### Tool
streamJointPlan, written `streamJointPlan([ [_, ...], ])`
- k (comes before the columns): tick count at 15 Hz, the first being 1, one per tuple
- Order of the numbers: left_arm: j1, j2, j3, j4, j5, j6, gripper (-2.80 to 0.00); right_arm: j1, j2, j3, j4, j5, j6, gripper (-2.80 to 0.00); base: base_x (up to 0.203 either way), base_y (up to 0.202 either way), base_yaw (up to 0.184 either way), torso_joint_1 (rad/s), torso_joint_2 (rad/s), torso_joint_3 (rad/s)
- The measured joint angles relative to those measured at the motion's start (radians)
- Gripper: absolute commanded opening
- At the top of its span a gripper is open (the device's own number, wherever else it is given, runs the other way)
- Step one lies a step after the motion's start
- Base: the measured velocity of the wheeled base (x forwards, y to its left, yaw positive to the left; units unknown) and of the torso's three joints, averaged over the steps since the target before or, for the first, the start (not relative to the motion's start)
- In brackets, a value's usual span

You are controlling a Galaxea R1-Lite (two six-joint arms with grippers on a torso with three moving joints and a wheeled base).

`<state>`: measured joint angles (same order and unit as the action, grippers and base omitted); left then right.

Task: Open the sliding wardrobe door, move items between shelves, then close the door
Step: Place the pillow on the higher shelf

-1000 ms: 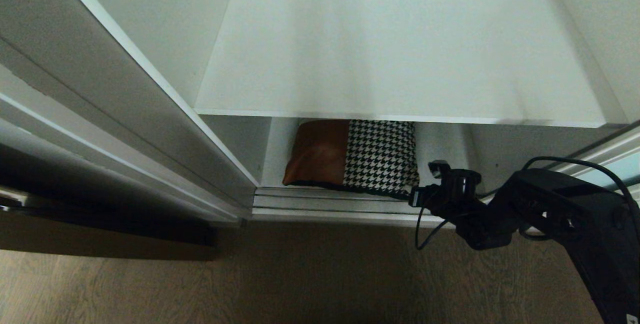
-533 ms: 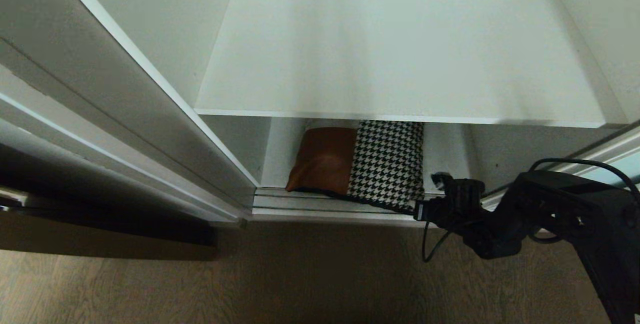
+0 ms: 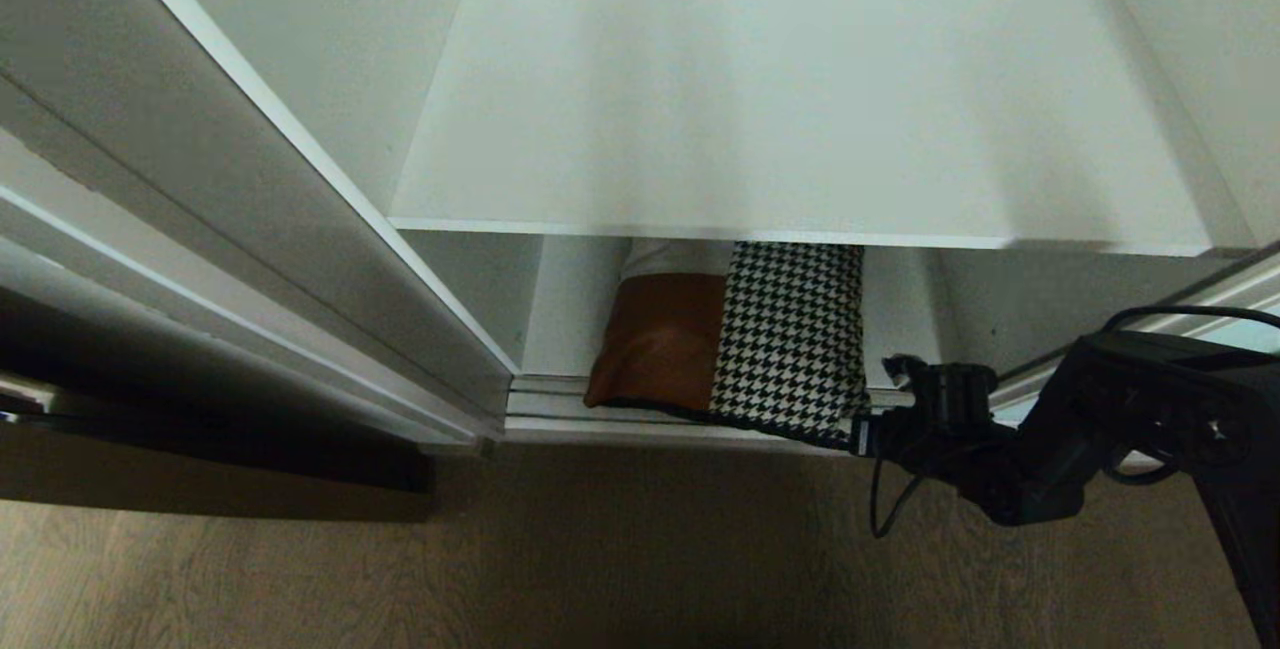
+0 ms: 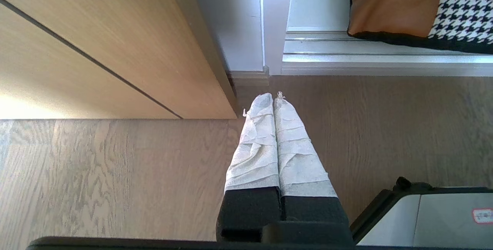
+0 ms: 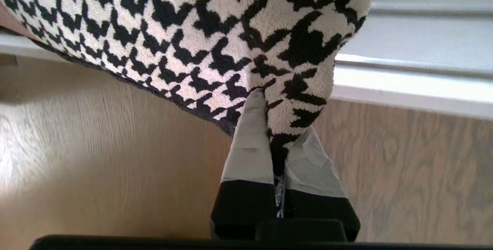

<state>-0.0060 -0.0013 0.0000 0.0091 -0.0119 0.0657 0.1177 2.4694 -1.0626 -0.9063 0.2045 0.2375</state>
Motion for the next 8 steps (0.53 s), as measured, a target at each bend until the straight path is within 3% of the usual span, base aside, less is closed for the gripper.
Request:
streamJointPlan([
  [8, 0.0, 0.0, 0.0, 0.002, 0.005, -0.009, -2.8, -0.057, -0.054, -0.021, 0.04, 0.008, 0.059, -2.8, 0.0, 0.0, 0.0, 0.0, 0.0, 0.003],
])
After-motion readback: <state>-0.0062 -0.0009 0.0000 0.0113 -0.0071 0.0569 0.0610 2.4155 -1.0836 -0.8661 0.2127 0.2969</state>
